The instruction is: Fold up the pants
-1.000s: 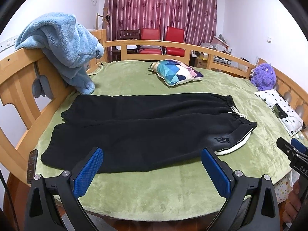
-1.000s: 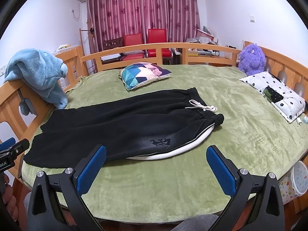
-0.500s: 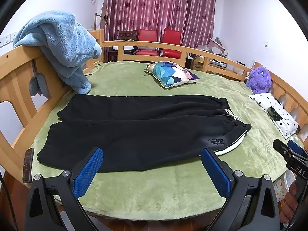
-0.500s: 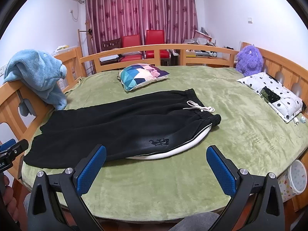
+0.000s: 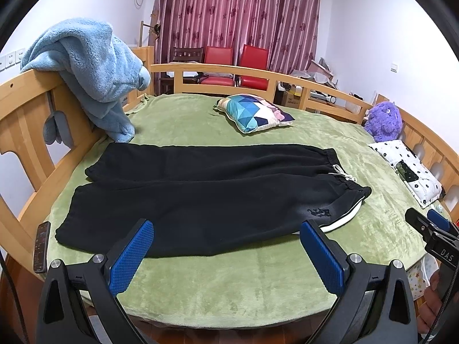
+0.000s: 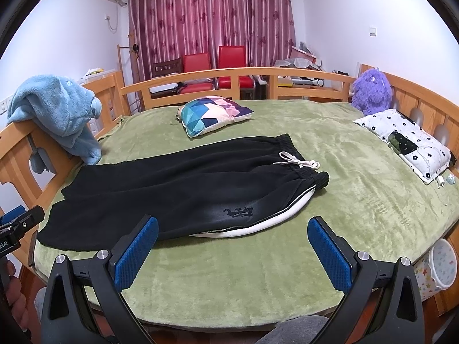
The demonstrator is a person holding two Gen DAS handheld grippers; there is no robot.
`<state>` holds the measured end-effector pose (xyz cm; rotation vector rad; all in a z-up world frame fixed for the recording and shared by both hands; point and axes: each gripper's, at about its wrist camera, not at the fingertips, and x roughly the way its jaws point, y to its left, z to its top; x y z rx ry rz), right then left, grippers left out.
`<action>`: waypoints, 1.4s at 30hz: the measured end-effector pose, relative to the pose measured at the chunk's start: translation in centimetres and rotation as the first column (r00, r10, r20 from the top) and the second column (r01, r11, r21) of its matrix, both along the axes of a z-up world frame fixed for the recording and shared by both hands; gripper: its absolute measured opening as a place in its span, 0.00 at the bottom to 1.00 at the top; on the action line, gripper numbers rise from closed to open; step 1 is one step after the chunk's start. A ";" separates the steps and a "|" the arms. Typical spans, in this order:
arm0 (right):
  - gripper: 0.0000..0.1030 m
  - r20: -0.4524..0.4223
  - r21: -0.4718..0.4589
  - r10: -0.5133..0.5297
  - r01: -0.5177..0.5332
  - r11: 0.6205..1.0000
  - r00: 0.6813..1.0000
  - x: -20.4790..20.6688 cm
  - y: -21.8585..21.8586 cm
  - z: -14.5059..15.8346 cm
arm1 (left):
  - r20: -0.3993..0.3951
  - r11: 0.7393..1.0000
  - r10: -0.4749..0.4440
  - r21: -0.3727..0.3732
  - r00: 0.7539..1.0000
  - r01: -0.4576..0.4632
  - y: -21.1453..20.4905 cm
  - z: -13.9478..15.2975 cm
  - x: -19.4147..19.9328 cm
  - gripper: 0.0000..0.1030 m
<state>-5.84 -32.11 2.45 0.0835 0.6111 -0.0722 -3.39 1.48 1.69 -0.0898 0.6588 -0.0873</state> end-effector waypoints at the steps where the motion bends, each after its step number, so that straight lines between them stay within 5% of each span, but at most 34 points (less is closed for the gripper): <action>1: 0.99 0.000 -0.004 -0.002 0.002 1.000 1.000 0.0 0.0 0.1 | 0.002 1.000 -0.005 -0.001 1.000 0.005 0.1 0.0 0.1 1.00; 18: 0.99 0.025 -0.027 -0.028 0.028 0.999 0.999 0.3 -0.5 -0.3 | 0.022 1.000 -0.020 -0.012 1.000 0.020 -0.6 0.7 0.3 1.00; 27: 0.99 0.048 -0.066 -0.040 0.043 0.997 0.998 2.7 -1.5 -1.6 | 0.051 0.999 -0.017 0.044 0.999 0.014 -1.4 -0.1 2.3 1.00; 31: 0.99 0.040 -0.014 -0.032 0.032 0.999 0.999 4.5 -2.5 -2.8 | 0.067 0.996 0.011 0.086 0.998 -0.016 -1.1 -1.2 3.3 1.00; 35: 0.96 -0.040 0.083 0.004 -0.001 0.997 0.999 7.3 -3.8 -5.0 | 0.030 0.999 0.033 0.017 0.999 -0.034 0.6 -3.1 5.0 1.00; 42: 0.91 -0.076 0.093 -0.033 0.040 0.995 0.997 10.5 -5.6 -10.3 | -0.117 0.998 0.052 -0.022 0.992 -0.055 3.2 -8.8 8.0 0.99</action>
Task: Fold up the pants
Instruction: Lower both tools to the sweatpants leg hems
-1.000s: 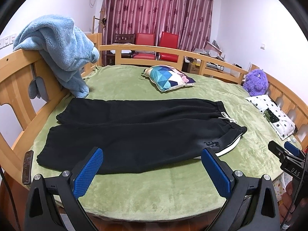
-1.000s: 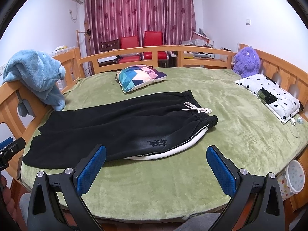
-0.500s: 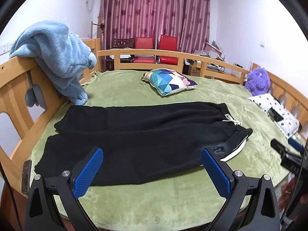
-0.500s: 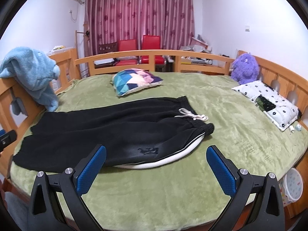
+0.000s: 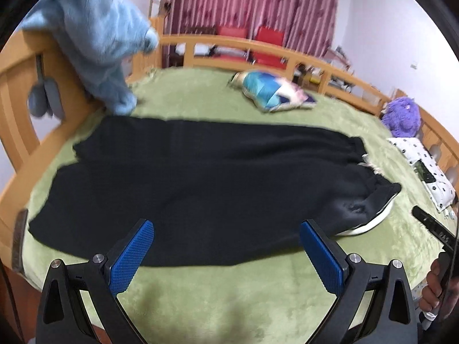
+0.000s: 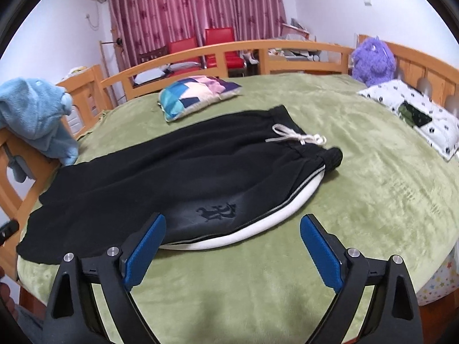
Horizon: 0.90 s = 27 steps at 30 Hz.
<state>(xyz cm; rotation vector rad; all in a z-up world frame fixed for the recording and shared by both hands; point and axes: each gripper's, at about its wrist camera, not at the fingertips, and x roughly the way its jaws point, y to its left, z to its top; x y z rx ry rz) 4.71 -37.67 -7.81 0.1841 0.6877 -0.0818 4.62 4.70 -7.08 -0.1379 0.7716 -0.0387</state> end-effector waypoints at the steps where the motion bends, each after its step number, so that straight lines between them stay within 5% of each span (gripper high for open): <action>1: 0.90 -0.008 0.011 -0.003 0.003 1.000 1.000 0.3 -0.3 -0.6 | -0.016 1.000 0.013 0.004 1.000 -0.013 0.4 -1.0 0.3 0.99; 9: 0.80 -0.101 0.043 -0.018 0.022 0.999 0.995 3.0 -1.8 -5.1 | -0.154 0.991 0.115 -0.045 0.981 -0.123 4.8 -7.0 1.7 0.97; 18: 0.74 -0.160 0.099 -0.046 0.062 0.993 0.986 5.0 -1.5 -7.2 | -0.234 0.981 0.166 -0.058 0.958 -0.185 6.8 -10.8 3.4 0.74; 23: 0.74 -0.128 0.016 -0.047 0.050 0.999 0.991 5.7 0.3 -6.0 | -0.244 0.991 0.098 -0.069 0.965 -0.118 5.6 -10.3 4.8 0.56; 27: 0.72 -0.099 -0.123 -0.042 0.030 0.992 0.994 6.1 1.6 -4.7 | -0.279 0.997 0.062 -0.035 0.958 -0.075 4.8 -9.3 4.8 0.56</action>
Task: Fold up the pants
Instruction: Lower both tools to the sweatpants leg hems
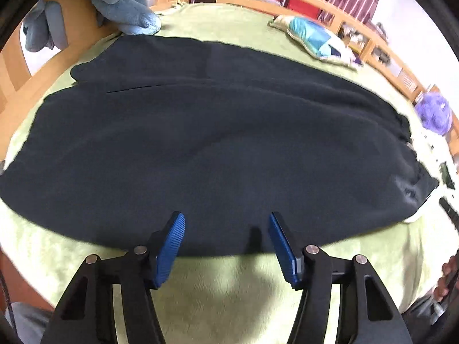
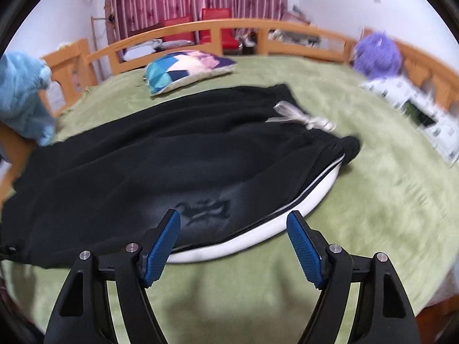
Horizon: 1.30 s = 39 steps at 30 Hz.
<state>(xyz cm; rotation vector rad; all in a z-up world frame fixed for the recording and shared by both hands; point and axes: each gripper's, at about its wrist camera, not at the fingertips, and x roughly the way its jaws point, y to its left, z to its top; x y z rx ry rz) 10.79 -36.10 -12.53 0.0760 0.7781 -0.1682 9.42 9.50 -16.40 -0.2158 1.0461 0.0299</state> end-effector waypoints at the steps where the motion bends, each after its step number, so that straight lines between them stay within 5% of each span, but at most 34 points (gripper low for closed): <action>1: 0.71 -0.010 0.007 -0.015 0.015 1.000 1.000 0.1 0.0 0.3 | 0.019 1.000 0.002 -0.006 1.000 -0.002 0.0 0.3 -0.5 0.56; 4: 0.71 0.021 0.095 0.028 -0.030 0.995 0.999 -1.0 -0.1 0.7 | 0.039 0.997 0.060 -0.048 0.997 -0.058 0.7 0.8 -2.4 0.57; 6: 0.71 0.016 0.058 0.063 -0.063 0.996 0.998 -2.1 -0.3 -0.3 | 0.032 0.992 0.086 -0.096 0.996 -0.083 1.4 0.9 -3.6 0.57; 11: 0.71 -0.084 0.179 0.003 0.012 0.984 0.996 -2.0 -2.7 -1.8 | 0.031 0.992 0.120 -0.037 0.992 -0.119 2.4 1.1 -4.7 0.58; 18: 0.78 -0.019 0.189 -0.025 0.028 0.982 1.000 -3.6 -2.5 -0.7 | -0.002 0.986 0.132 -0.098 0.991 -0.131 4.2 -0.5 -4.4 0.58; 30: 0.78 -0.055 0.245 -0.008 0.022 0.969 0.998 0.0 -2.3 -4.0 | -0.028 0.952 0.147 -0.268 0.989 -0.149 6.5 -4.2 -2.3 0.60; 34: 0.78 -0.069 0.272 -0.016 0.034 0.962 0.998 1.8 -2.2 -5.7 | 0.006 0.936 0.156 -0.321 0.988 -0.146 7.1 -4.7 -2.0 0.68; 39: 0.80 -0.111 0.341 -0.015 0.052 0.939 0.994 3.8 -2.4 -7.5 | 0.040 0.943 0.160 -0.302 0.986 -0.141 6.9 -5.1 -1.1 0.70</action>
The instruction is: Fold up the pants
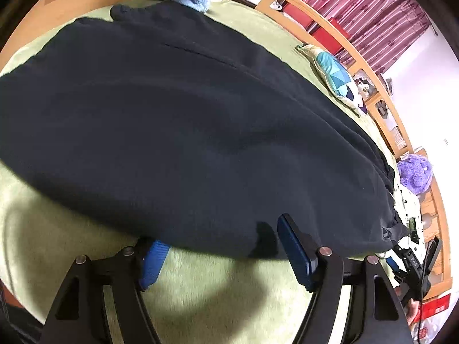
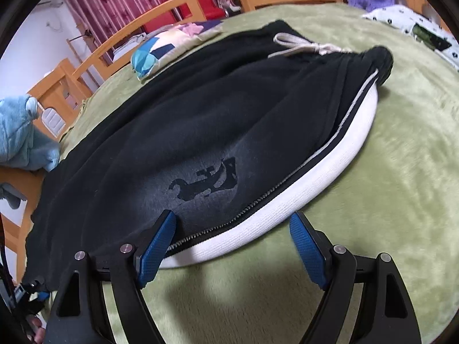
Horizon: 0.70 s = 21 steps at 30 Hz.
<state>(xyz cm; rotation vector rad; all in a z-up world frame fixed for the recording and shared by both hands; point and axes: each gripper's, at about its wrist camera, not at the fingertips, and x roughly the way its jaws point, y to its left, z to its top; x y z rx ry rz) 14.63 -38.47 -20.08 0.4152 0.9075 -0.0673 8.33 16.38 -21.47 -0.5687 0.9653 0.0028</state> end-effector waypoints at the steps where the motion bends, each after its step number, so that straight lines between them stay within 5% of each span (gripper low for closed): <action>1: 0.81 -0.001 0.009 -0.005 0.005 1.000 1.000 0.2 -0.1 -0.1 | -0.003 1.000 0.006 0.004 1.000 -0.006 0.0 0.0 0.3 0.70; 6: 0.83 -0.025 0.067 -0.049 0.051 0.996 0.998 2.0 -0.8 -1.1 | -0.014 0.999 0.047 -0.015 0.999 -0.048 0.4 0.2 1.4 0.66; 8: 0.81 -0.018 0.060 -0.058 0.059 0.996 0.998 2.5 -0.7 -1.3 | -0.025 0.998 0.065 0.012 0.998 -0.065 0.6 0.3 1.7 0.43; 11: 0.49 -0.003 0.001 -0.059 0.059 0.998 0.998 2.9 -0.2 -0.9 | -0.050 0.995 0.101 0.007 0.994 -0.101 1.5 0.5 2.1 0.17; 15: 0.24 0.032 0.053 -0.053 0.052 0.997 0.998 3.2 -1.1 -0.3 | -0.038 0.995 0.098 -0.016 0.994 -0.099 2.1 2.0 2.6 0.11; 21: 0.18 0.125 0.119 -0.030 0.015 0.993 0.992 3.8 -1.8 4.2 | 0.068 0.994 0.032 0.100 0.997 -0.039 1.1 8.4 4.8 0.11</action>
